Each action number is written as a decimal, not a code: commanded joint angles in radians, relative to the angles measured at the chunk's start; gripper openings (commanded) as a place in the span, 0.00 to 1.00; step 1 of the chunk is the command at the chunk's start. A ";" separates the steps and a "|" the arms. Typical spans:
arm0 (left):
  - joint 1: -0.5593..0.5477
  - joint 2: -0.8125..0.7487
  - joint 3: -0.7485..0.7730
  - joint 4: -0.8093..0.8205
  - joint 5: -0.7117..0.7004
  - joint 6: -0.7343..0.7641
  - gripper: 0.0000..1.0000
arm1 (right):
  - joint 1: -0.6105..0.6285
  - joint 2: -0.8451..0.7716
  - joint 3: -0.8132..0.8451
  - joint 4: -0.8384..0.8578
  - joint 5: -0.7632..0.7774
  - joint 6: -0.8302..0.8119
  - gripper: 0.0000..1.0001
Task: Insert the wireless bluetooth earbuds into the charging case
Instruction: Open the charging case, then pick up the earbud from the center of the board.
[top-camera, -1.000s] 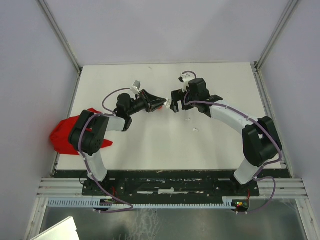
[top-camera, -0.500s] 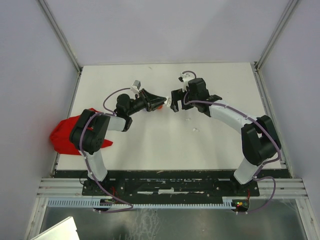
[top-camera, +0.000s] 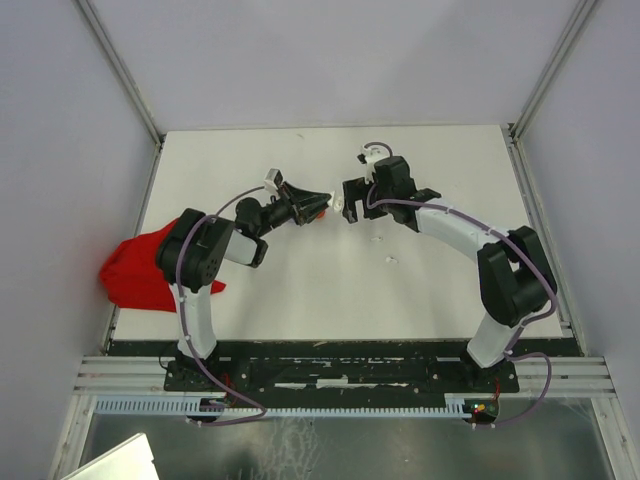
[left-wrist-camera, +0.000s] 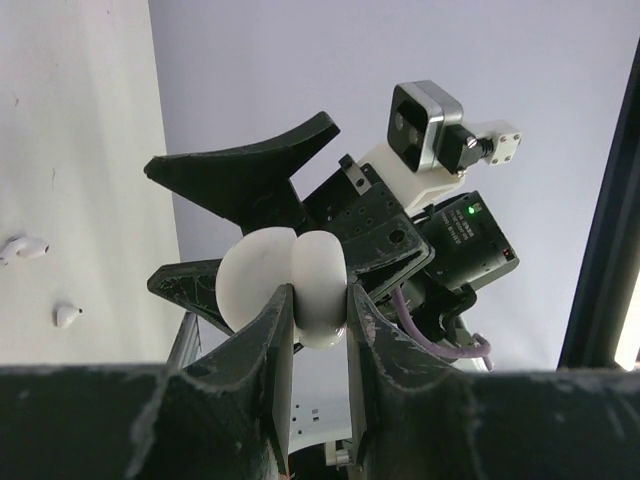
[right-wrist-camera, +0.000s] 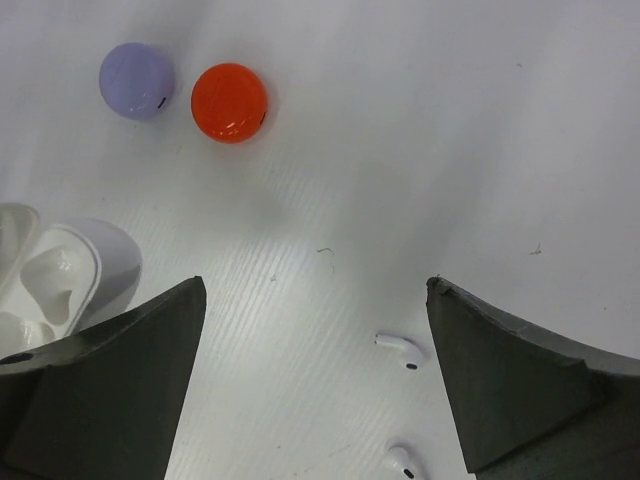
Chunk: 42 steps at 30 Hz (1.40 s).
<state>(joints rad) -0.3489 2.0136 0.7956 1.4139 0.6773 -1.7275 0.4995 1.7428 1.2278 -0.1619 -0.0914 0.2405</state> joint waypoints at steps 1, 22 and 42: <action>0.020 0.002 0.037 0.137 -0.020 -0.083 0.03 | 0.002 -0.104 -0.039 -0.018 0.084 -0.006 1.00; 0.067 -0.005 -0.012 0.154 0.002 -0.077 0.03 | -0.010 -0.107 -0.111 -0.396 0.222 0.034 0.87; 0.070 0.005 -0.040 0.179 0.005 -0.081 0.03 | 0.011 -0.001 -0.078 -0.484 0.252 -0.100 0.74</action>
<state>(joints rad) -0.2813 2.0190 0.7609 1.4986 0.6750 -1.7821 0.5014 1.7214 1.1103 -0.6319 0.1406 0.1780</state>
